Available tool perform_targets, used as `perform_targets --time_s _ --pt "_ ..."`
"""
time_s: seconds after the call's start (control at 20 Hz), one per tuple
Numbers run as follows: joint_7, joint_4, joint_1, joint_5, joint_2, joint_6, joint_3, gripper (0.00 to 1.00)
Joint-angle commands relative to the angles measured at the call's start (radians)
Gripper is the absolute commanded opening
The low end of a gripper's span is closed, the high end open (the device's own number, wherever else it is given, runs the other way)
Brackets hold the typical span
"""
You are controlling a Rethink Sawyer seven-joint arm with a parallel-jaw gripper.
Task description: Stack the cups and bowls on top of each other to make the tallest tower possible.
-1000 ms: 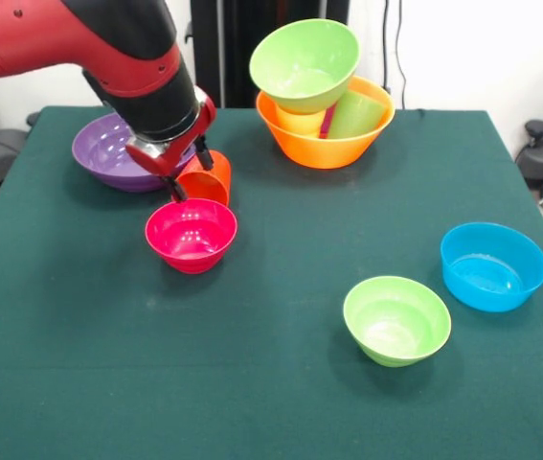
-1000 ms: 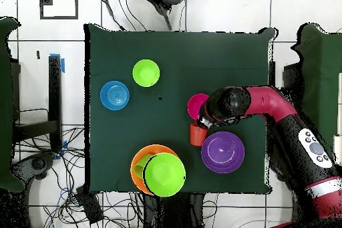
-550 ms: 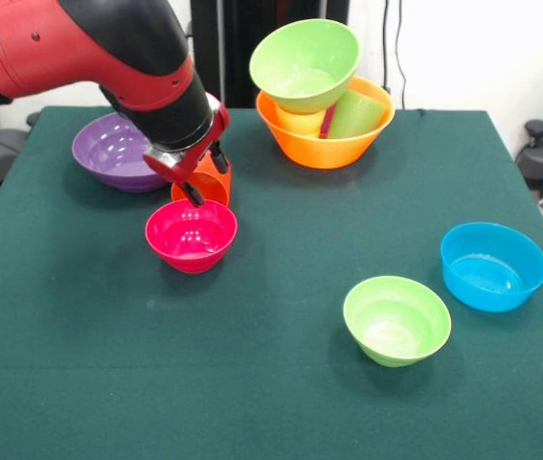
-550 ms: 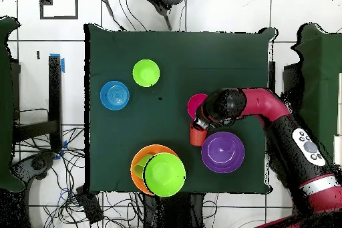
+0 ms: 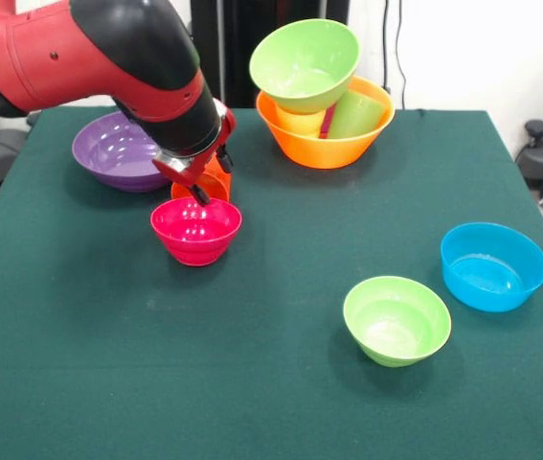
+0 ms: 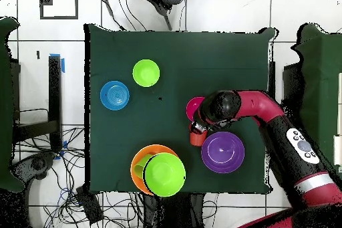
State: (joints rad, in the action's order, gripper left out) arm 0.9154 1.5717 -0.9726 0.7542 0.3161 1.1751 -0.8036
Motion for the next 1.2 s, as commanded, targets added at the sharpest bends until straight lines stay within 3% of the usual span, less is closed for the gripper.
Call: perform_targets --time_s 0.05,0.75,1.0,1.2 --pt "-0.126 -0.071 0.055 0.034 0.002 0.108 0.098 1.00" --pt "-0.136 -0.038 0.035 0.021 0.062 0.112 0.090 1.00" --pt "-0.137 -0.064 0.070 -0.002 0.077 0.197 0.095 1.00" --pt "-0.138 -0.087 0.083 0.018 0.039 0.205 0.112 1.00"
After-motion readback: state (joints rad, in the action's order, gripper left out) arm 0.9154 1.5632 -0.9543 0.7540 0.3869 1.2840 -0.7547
